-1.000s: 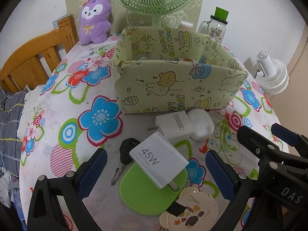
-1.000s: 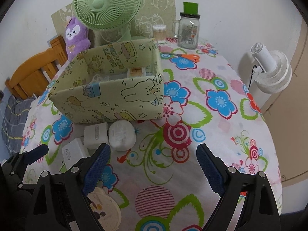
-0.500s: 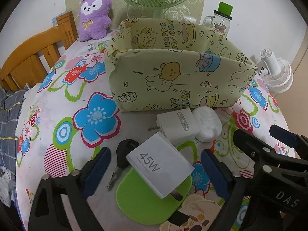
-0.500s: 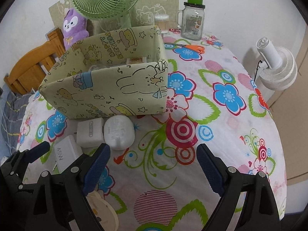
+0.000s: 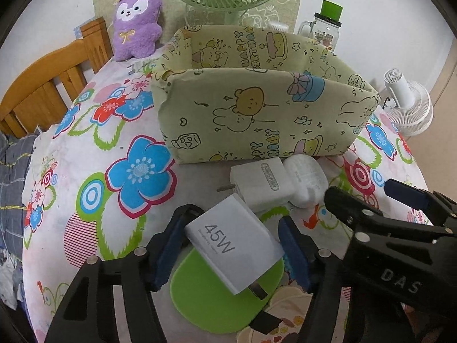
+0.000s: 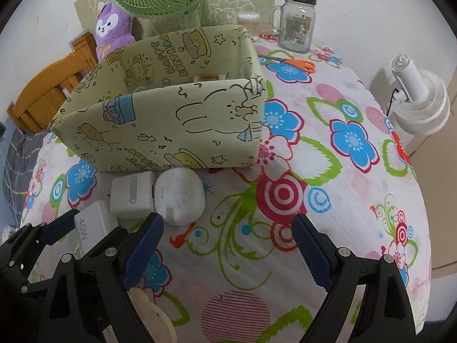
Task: Organize rigid objects
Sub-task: 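Grasp the white charger with the left tool while the right tool grasps the round white device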
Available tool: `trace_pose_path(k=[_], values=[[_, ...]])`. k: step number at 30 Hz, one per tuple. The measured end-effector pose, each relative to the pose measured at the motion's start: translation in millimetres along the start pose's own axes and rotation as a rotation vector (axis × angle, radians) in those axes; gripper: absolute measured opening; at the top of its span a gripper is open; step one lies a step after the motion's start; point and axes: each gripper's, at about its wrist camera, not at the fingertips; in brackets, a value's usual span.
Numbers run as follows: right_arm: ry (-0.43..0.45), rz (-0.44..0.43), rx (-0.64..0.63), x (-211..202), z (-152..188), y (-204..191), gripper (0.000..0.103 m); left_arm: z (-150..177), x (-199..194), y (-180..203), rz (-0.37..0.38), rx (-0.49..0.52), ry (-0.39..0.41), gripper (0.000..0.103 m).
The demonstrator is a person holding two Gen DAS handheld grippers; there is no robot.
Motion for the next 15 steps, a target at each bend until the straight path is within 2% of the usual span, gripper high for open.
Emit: trace_pose_path(k=[15], values=[[-0.044, -0.007, -0.077, 27.7, -14.7, -21.6, 0.092, 0.4, 4.4, 0.8, -0.029, 0.051, -0.01, 0.068]])
Point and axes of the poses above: each gripper's, at about its wrist camera, not at the fingertips, and x roughly the way its jaws point, y to its right, z to its underside, and after that the axes turned 9 degrees about -y, right-handed
